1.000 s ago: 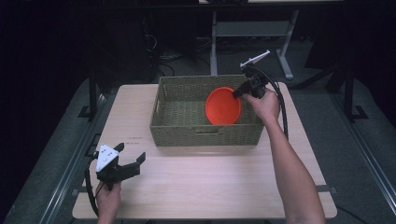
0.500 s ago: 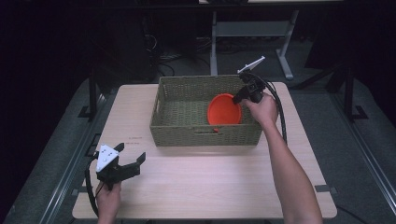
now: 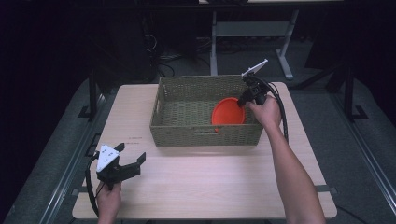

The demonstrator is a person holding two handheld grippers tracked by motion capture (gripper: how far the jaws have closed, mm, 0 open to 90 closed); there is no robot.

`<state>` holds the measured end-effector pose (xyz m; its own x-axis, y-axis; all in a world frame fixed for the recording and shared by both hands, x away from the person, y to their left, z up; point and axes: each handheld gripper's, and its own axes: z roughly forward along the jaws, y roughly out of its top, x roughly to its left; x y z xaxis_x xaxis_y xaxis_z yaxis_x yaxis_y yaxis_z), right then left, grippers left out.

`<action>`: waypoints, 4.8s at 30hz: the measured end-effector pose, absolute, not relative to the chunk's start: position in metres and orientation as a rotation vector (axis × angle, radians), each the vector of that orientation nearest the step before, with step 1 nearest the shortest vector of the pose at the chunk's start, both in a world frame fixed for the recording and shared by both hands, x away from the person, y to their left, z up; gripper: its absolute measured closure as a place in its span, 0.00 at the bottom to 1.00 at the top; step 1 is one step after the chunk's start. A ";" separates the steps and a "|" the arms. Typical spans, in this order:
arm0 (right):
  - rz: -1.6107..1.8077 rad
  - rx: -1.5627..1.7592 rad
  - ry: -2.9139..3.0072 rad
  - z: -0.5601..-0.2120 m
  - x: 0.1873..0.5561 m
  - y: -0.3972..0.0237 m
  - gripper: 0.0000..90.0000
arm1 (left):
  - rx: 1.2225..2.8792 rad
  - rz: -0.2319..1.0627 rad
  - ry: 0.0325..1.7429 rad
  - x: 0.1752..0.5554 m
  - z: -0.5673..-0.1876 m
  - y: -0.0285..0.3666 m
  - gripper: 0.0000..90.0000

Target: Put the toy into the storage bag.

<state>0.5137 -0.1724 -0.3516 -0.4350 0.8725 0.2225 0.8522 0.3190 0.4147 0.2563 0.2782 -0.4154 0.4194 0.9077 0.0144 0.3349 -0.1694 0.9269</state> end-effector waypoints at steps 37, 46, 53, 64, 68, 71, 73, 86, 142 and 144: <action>0.944 1.623 2.586 -0.347 0.499 -0.176 0.64 | 1.721 0.761 1.087 0.257 -0.416 0.276 0.14; 0.999 1.635 2.582 -0.347 0.494 -0.182 0.60 | 1.712 0.760 1.093 0.255 -0.415 0.279 0.14; 0.977 1.617 2.569 -0.343 0.490 -0.182 0.53 | 1.730 0.767 1.082 0.255 -0.415 0.277 0.14; 0.938 1.611 2.566 -0.346 0.487 -0.184 0.44 | 1.731 0.768 1.084 0.255 -0.415 0.277 0.14; 0.955 1.604 2.557 -0.344 0.484 -0.186 0.41 | 1.728 0.767 1.085 0.255 -0.415 0.277 0.14; 0.972 1.588 2.561 -0.342 0.482 -0.187 0.39 | 1.724 0.767 1.088 0.255 -0.415 0.277 0.14; 0.978 1.575 2.563 -0.339 0.479 -0.187 0.38 | 1.729 0.772 1.086 0.255 -0.415 0.276 0.14; 1.029 1.494 2.577 -0.327 0.464 -0.187 0.33 | 1.727 0.772 1.088 0.255 -0.415 0.276 0.14; 1.119 1.322 2.639 -0.326 0.386 -0.203 0.31 | 1.730 0.777 1.088 0.254 -0.416 0.276 0.14; 1.112 1.315 2.641 -0.327 0.383 -0.204 0.30 | 1.729 0.779 1.087 0.254 -0.416 0.275 0.14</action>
<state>0.3834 -0.2042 -0.3268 -0.6521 0.6946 0.3037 0.7027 0.4036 0.5859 0.2543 0.2754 -0.4155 0.4094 0.9115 0.0383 0.3295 -0.1869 0.9255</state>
